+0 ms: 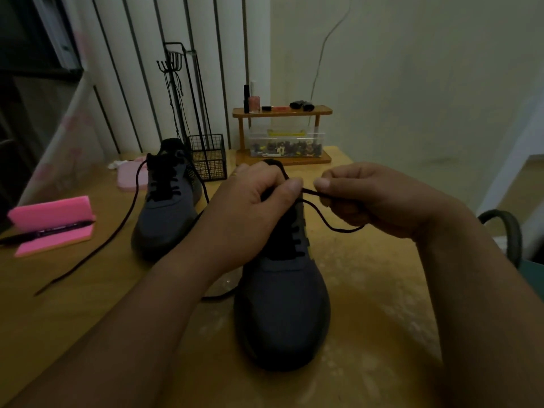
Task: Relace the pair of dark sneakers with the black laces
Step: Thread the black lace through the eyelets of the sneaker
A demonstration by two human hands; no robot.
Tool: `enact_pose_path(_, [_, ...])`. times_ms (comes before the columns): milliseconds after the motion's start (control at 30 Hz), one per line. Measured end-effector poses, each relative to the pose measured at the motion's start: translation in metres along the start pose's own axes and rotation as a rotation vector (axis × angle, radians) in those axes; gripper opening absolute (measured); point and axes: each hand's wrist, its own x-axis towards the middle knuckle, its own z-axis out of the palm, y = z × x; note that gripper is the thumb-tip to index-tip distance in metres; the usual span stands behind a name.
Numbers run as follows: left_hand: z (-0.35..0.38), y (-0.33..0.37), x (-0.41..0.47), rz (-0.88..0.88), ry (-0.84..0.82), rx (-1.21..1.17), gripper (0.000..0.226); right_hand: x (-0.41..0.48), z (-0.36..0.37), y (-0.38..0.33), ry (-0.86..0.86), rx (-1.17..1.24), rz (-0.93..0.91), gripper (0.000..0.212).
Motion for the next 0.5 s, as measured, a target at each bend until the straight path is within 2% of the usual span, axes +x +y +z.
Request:
enact_pose_path(100, [-0.001, 0.001, 0.000, -0.013, 0.021, -0.047, 0.042, 0.000, 0.003, 0.001, 0.042, 0.009, 0.016, 0.032])
enact_pose_path(200, [0.001, 0.001, 0.000, 0.036, -0.007, 0.032, 0.039, 0.004, 0.014, -0.006, -0.055, 0.081, -0.038, 0.038])
enact_pose_path(267, [0.001, 0.000, 0.000, 0.028, -0.008, -0.004, 0.040, 0.004, 0.013, -0.009, -0.089, 0.114, -0.072, 0.035])
enact_pose_path(400, [-0.004, 0.001, 0.002, -0.068, 0.087, -0.164, 0.045, 0.002, 0.002, 0.001, 0.047, 0.102, -0.028, 0.030])
enact_pose_path(500, [-0.005, -0.002, 0.002, -0.074, 0.129, -0.183, 0.047, 0.003, 0.006, 0.000, 0.039, 0.088, -0.026, 0.025])
